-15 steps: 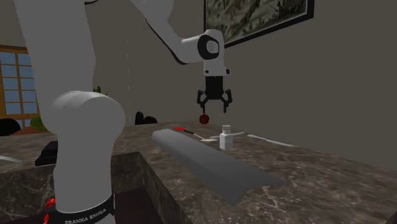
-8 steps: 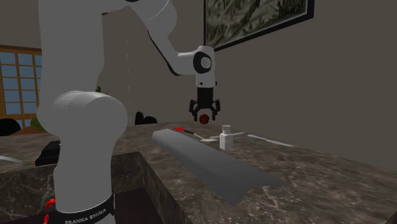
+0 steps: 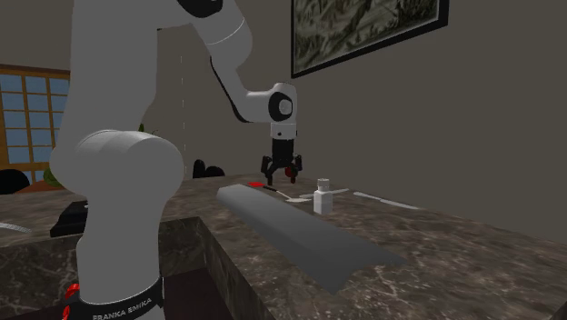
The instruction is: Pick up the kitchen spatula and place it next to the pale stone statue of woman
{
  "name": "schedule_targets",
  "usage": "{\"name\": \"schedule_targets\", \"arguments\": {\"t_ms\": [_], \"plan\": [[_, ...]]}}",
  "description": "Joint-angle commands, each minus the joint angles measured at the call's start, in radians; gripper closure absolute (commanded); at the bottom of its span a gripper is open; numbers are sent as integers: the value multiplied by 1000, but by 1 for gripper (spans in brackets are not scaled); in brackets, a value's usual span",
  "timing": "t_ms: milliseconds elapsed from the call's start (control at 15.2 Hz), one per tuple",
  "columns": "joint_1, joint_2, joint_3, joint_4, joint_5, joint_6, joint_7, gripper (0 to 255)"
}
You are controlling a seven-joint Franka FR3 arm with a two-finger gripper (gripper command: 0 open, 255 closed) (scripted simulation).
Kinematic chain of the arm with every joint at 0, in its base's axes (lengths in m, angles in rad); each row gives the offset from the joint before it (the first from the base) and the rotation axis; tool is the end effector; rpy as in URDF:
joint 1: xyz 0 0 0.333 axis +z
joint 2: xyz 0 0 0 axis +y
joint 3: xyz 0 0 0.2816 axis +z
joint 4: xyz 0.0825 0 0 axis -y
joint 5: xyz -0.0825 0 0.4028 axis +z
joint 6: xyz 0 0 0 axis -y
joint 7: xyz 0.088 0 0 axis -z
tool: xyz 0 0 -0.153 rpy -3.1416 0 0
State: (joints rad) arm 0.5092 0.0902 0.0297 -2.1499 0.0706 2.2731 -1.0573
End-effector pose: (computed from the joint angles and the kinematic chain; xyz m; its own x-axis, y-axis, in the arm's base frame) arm 0.4850 0.2951 0.2709 0.0195 0.9976 0.0661 0.9998 -0.0195 -0.0009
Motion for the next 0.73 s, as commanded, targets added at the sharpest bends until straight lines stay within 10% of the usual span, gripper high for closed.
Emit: {"name": "schedule_targets", "arguments": {"t_ms": [0, 660], "plan": [[2, 17, 2, -8, 1, 26, -1, 0], [3, 39, 2, -18, 2, 58, -1, 0]]}}
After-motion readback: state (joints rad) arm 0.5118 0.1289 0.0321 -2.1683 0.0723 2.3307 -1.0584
